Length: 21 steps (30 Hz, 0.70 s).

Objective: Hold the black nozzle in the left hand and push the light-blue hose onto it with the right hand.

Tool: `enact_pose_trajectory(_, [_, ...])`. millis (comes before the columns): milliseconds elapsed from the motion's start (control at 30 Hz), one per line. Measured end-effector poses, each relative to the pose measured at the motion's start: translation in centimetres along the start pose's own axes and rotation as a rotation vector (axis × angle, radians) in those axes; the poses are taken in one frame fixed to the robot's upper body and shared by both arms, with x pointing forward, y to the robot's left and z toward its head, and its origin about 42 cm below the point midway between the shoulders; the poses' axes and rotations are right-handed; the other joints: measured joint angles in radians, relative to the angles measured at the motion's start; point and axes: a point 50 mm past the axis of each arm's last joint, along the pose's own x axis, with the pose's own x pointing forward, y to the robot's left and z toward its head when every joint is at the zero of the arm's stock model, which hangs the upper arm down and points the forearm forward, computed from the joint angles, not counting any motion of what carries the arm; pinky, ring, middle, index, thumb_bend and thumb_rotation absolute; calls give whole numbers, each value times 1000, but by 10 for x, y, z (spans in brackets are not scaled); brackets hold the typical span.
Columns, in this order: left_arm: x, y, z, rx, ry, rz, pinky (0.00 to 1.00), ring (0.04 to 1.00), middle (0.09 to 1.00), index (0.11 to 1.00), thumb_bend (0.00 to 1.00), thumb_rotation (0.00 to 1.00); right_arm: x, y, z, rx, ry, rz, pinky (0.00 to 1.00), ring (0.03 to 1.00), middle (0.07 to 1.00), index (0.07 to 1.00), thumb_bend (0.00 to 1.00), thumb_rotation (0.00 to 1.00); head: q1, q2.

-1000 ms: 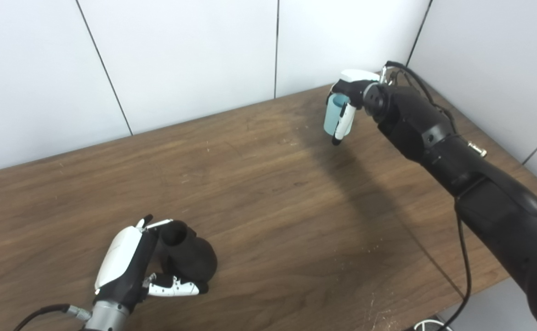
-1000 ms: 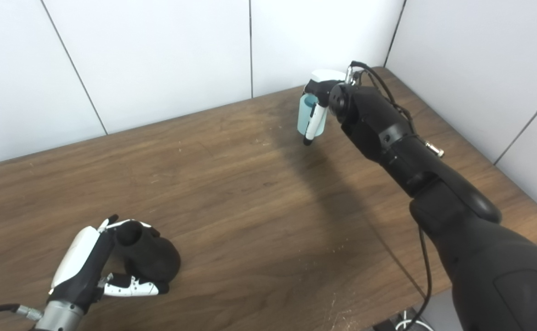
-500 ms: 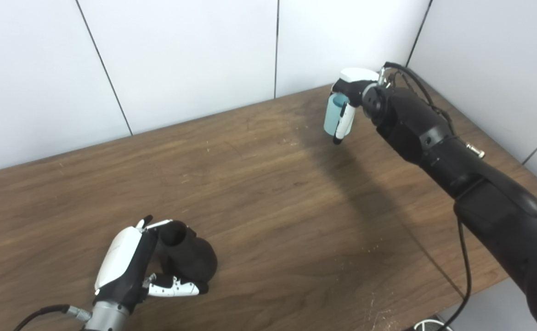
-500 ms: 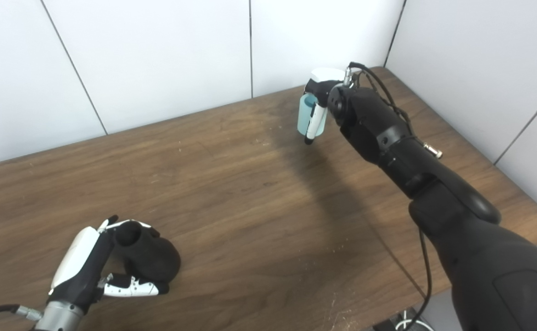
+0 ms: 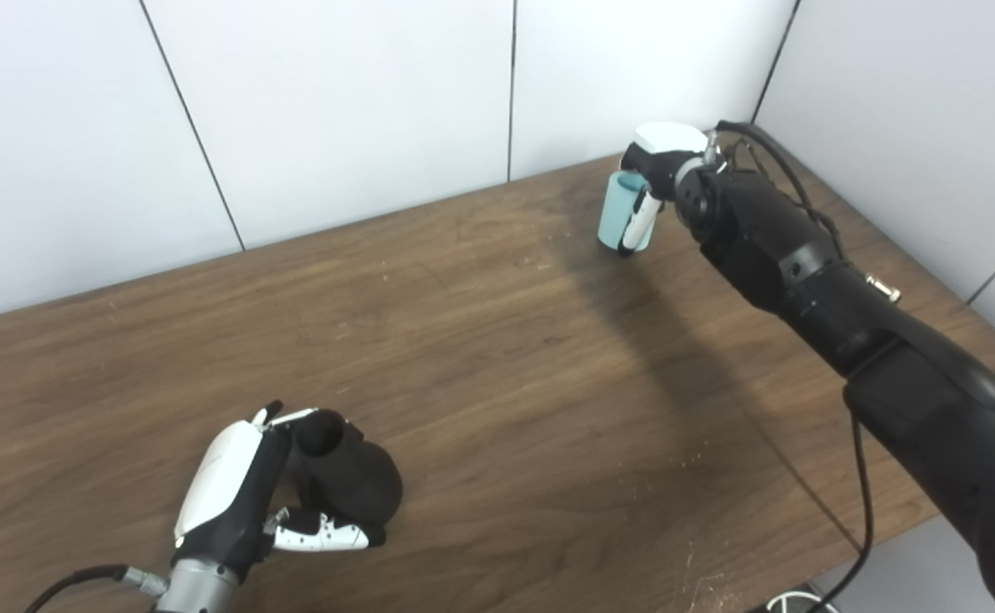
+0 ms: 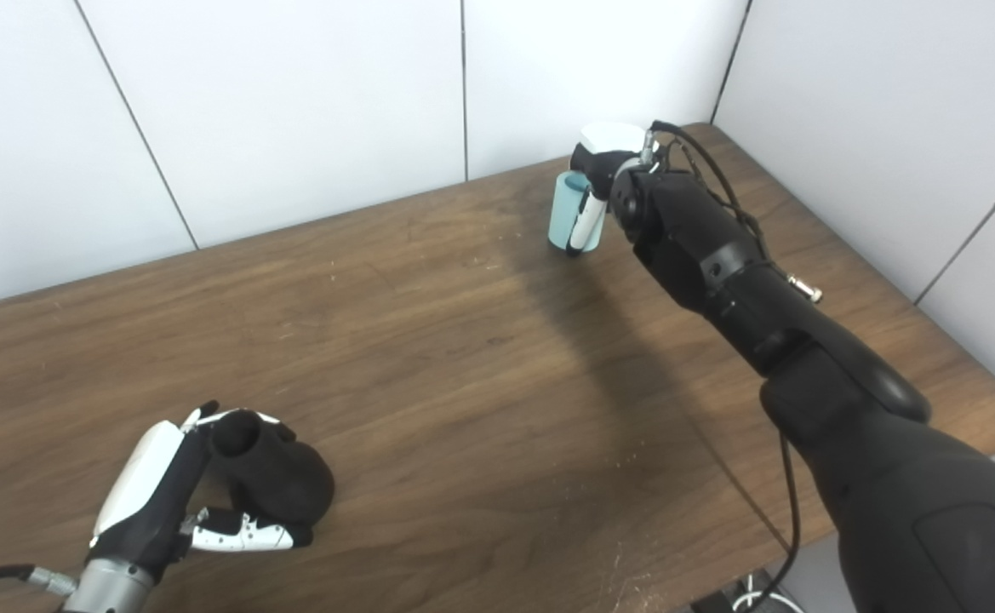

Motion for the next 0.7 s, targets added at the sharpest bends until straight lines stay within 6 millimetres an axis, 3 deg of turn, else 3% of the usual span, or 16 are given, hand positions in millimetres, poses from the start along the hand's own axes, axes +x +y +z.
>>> enact_pose_trajectory(400, [0, 0, 1, 1, 2, -2, 1000, 687, 542, 449, 518, 0, -9, 5, 3, 4, -46, -15, 334, 426, 488, 488, 502, 0, 31, -2])
enact_pose_trajectory(700, [1, -3, 4, 17, 5, 2, 1000, 698, 545, 448, 517, 0, -37, -13, 32, -1, -190, -83, 387, 429, 484, 478, 504, 0, 112, 3])
